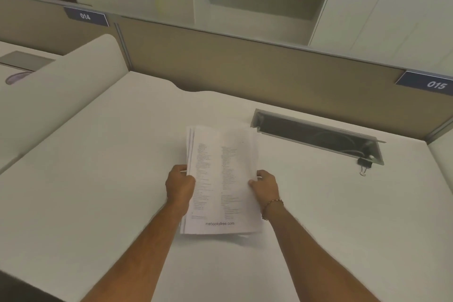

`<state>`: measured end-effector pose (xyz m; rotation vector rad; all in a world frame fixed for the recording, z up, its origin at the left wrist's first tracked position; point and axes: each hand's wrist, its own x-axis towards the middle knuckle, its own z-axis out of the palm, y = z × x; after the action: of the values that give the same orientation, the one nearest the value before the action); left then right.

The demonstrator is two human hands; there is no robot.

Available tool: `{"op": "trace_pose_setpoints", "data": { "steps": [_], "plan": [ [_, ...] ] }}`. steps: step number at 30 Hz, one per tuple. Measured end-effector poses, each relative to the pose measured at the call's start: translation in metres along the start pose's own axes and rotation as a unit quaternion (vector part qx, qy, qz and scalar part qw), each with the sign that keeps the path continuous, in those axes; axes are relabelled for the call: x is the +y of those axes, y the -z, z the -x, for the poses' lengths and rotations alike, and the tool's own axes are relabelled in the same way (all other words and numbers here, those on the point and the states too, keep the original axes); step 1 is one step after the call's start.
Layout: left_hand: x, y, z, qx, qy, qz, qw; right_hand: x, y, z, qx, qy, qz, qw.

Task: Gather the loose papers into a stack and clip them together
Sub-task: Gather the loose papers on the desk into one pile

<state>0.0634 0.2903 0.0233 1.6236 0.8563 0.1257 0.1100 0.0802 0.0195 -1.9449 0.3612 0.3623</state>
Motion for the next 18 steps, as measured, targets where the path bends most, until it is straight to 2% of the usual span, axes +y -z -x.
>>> {"op": "trace_pose_setpoints", "data": {
  "steps": [18],
  "plan": [
    [0.001, -0.004, -0.056, -0.042, -0.048, -0.072, 0.995, -0.026, -0.042, -0.022, 0.09, -0.008, 0.024, 0.996]
  ]
}}
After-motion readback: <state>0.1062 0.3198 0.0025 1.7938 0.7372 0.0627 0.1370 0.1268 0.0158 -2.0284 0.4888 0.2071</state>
